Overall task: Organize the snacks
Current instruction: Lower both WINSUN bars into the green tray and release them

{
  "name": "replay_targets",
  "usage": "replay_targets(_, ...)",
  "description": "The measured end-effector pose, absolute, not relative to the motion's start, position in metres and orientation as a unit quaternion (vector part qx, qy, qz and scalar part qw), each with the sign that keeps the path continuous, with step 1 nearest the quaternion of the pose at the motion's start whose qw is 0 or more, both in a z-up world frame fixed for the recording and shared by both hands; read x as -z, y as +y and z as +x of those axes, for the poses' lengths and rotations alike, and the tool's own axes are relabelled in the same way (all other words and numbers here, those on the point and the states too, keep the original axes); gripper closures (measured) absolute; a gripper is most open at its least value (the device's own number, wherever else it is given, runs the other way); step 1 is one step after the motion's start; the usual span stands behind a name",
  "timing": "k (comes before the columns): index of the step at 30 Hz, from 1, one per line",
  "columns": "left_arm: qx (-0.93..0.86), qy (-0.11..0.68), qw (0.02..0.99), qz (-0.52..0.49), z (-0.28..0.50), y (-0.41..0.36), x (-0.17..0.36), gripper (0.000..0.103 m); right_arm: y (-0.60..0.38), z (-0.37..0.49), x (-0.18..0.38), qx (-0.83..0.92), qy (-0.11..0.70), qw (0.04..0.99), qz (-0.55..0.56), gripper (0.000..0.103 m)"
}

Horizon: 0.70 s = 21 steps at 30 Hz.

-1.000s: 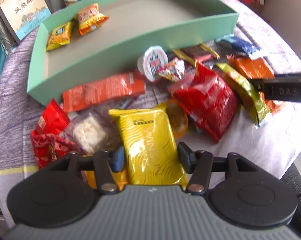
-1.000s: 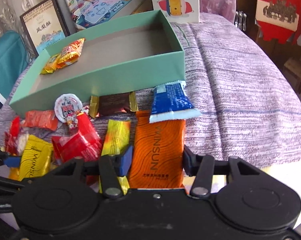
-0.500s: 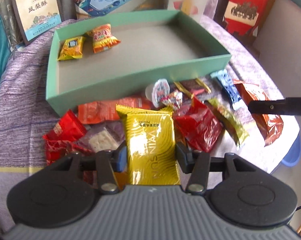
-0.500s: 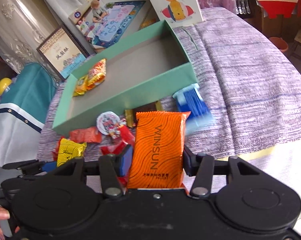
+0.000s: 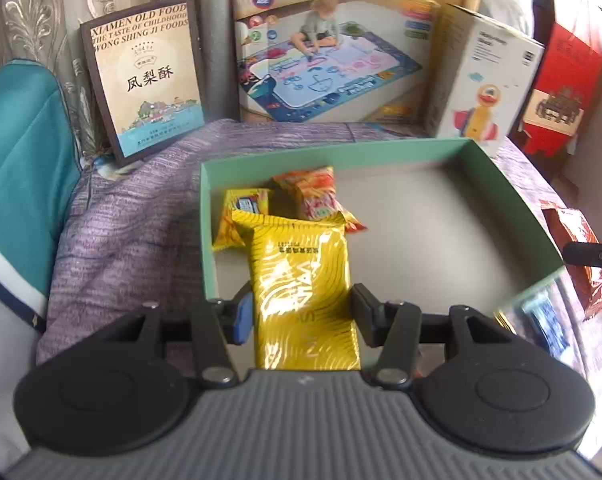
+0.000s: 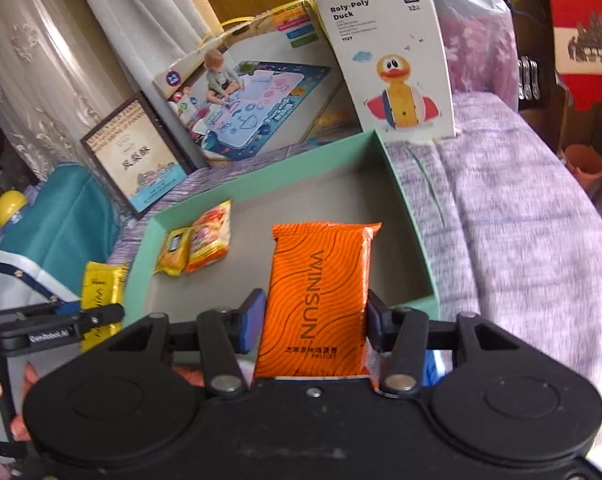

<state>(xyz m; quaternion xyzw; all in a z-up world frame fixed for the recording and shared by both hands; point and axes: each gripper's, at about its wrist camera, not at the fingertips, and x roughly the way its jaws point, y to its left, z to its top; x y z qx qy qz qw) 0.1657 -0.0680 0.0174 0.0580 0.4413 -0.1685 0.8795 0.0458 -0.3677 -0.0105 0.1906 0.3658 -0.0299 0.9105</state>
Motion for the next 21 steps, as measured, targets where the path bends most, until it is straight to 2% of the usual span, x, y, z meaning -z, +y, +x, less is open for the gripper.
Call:
replay_targets(6,0.149,0.475,0.866,0.056,0.212,-0.07,0.018,0.053,-0.384,0.101,0.038,0.049,0.39,0.904,0.169,0.053)
replay_targets(15,0.141,0.498,0.852,0.075,0.222,-0.067,0.05,0.05,-0.389,0.122,0.074,0.046,0.415,0.895,0.158,0.055)
replay_targets(17,0.143,0.495,0.854,0.077,0.219,-0.069,0.047,0.031,-0.388,0.123,0.074,0.042,0.418,0.893,0.159,0.051)
replay_targets(18,0.149,0.489,0.856,0.074,0.217,-0.07,0.043,0.02,-0.387,0.12,0.072,0.035,0.419,0.892,0.166,0.039)
replay_targets(19,0.154,0.482,0.859,0.072,0.213,-0.071,0.037,0.009,-0.386,0.117,0.068,0.026,0.414,0.894,0.171,0.034)
replay_targets(21,0.156,0.459,0.871,0.078,0.203,-0.074,0.024,0.0,-0.38,0.107,0.055,0.022,0.393,0.904,0.168,0.011)
